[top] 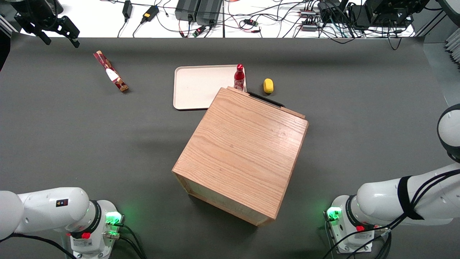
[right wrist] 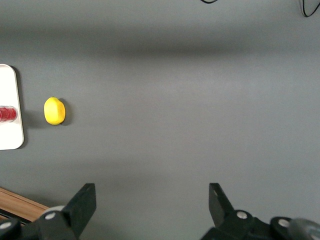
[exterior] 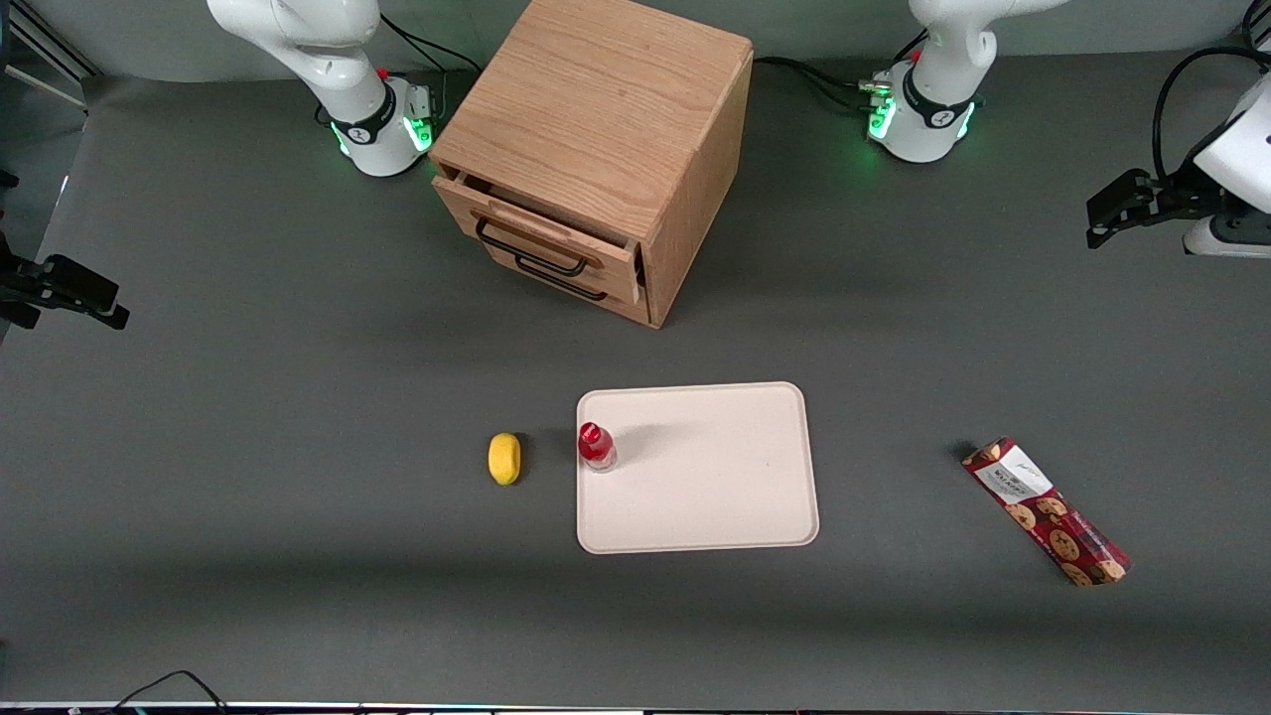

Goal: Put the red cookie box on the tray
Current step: 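Move the left gripper down toward the red tartan shortbread box, then close the left gripper on the end of the shortbread box and lift it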

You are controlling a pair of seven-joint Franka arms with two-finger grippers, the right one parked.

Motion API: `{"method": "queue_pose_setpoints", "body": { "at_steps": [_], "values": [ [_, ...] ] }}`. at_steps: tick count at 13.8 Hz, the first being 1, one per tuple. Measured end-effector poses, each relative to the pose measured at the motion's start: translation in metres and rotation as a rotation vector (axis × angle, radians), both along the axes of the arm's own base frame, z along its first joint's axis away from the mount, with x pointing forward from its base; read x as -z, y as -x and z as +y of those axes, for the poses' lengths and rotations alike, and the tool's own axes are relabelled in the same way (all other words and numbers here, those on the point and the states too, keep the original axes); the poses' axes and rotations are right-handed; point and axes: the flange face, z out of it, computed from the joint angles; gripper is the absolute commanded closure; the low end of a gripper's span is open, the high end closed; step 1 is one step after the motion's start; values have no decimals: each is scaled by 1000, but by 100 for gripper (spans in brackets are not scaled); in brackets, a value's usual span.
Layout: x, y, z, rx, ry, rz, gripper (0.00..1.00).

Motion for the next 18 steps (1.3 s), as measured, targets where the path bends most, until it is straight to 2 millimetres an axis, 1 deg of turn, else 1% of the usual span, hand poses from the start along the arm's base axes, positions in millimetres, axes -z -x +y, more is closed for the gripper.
{"method": "queue_pose_setpoints", "body": {
  "at_steps": [4, 5, 6, 7, 8, 10, 12, 14, 16, 18],
  "values": [
    [1, 0, 1, -2, 0, 1, 0],
    [3, -1, 2, -3, 0, 5, 0],
    [10, -5, 3, -5, 2, 13, 0],
    [22, -11, 5, -8, 6, 22, 0],
    [37, -22, 8, -20, 11, 24, 0],
    [75, -51, 17, -82, 26, 24, 0],
    [112, -84, 25, -151, 42, 42, 0],
    [149, -122, 39, -243, 54, 68, 0],
    [193, -158, 55, -310, 45, 69, 0],
    [243, -187, 63, -355, 38, 29, 0]
  ]
}}
